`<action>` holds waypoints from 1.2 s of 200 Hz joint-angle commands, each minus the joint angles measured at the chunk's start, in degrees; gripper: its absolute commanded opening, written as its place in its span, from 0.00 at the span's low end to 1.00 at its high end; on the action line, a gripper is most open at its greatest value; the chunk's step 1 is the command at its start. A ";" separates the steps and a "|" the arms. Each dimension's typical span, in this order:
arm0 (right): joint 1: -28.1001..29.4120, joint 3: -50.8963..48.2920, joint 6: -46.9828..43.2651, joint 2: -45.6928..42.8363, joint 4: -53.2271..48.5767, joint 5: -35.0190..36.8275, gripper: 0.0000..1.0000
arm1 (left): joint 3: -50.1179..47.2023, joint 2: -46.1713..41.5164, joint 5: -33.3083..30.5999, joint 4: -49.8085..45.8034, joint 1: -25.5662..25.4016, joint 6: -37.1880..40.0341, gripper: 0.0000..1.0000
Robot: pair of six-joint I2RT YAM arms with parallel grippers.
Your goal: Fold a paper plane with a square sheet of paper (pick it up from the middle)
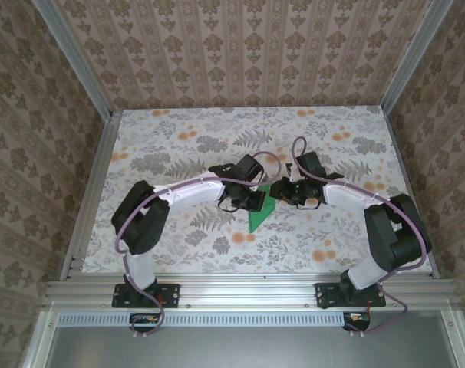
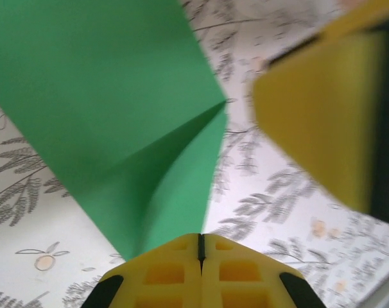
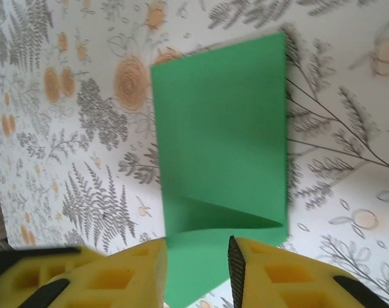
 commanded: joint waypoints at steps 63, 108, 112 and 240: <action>-0.89 -3.86 2.28 2.37 2.88 -3.52 0.39 | 0.48 3.63 -6.46 -2.34 0.32 0.40 0.00; -0.77 -3.74 3.26 4.91 5.12 -5.06 0.43 | -0.86 4.97 -6.11 -1.66 0.30 0.79 0.00; -0.84 -3.56 3.26 5.17 5.01 -5.22 0.43 | -1.03 5.04 -6.01 -1.51 0.34 0.86 0.00; -0.78 -1.77 4.55 9.30 10.12 -9.87 0.41 | -2.90 6.58 -4.46 -0.60 -0.06 1.95 0.00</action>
